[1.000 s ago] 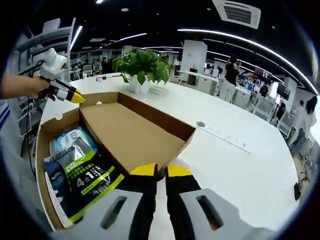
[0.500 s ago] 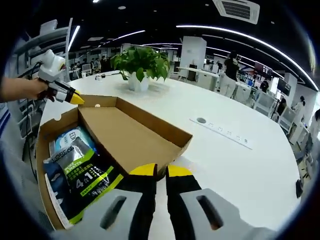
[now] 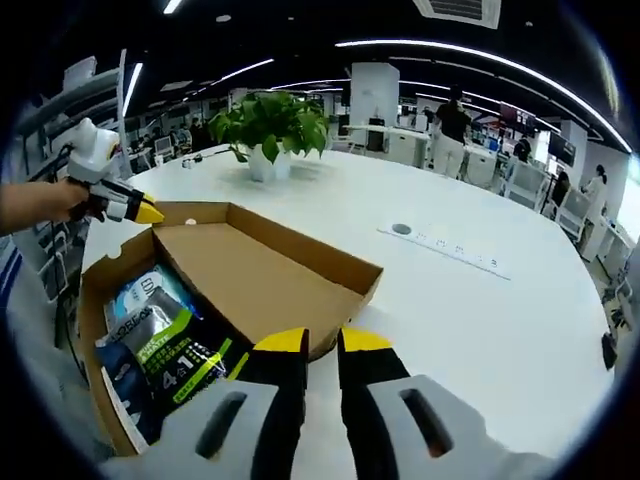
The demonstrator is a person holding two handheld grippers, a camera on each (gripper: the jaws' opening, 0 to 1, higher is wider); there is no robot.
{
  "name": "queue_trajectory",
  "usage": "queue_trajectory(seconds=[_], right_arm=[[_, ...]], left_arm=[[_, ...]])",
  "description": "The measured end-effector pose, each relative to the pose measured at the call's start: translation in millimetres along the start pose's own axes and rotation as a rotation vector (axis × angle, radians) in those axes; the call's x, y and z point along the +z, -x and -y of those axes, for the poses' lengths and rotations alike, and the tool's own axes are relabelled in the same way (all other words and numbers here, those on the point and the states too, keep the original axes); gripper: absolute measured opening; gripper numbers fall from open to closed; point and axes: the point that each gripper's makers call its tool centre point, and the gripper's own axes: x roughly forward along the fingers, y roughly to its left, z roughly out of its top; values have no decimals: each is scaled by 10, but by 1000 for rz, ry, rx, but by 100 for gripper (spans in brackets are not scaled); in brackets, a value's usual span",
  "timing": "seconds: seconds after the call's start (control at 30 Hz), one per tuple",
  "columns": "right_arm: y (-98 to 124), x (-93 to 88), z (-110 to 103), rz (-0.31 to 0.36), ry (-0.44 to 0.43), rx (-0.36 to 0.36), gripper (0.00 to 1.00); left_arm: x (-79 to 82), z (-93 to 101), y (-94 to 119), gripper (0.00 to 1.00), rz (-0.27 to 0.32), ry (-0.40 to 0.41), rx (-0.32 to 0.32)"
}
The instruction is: Operate the shoe box by opening the lid, removing the specified soft item, and placing it in the target area until the item is outside and the box remains undamaged.
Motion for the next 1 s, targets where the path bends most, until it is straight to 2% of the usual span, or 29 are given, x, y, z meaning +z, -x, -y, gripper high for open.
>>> queue_trajectory(seconds=[0.47,0.57,0.77,1.0], right_arm=[[176,-52,-74,2,-28,33,28],[214,-75,-91,-5,-24,44,32],[291,-125,-116,-26,3,70,37],[398,-159,-195,-41,-2,101,41]], left_arm=[[-28,71,106,19,-27,21,-15],[-64,112,136,23,-47,47,-33],[-150,184,233,27,-76,48,-42],[-217,264,375,30,-85,51,-58]])
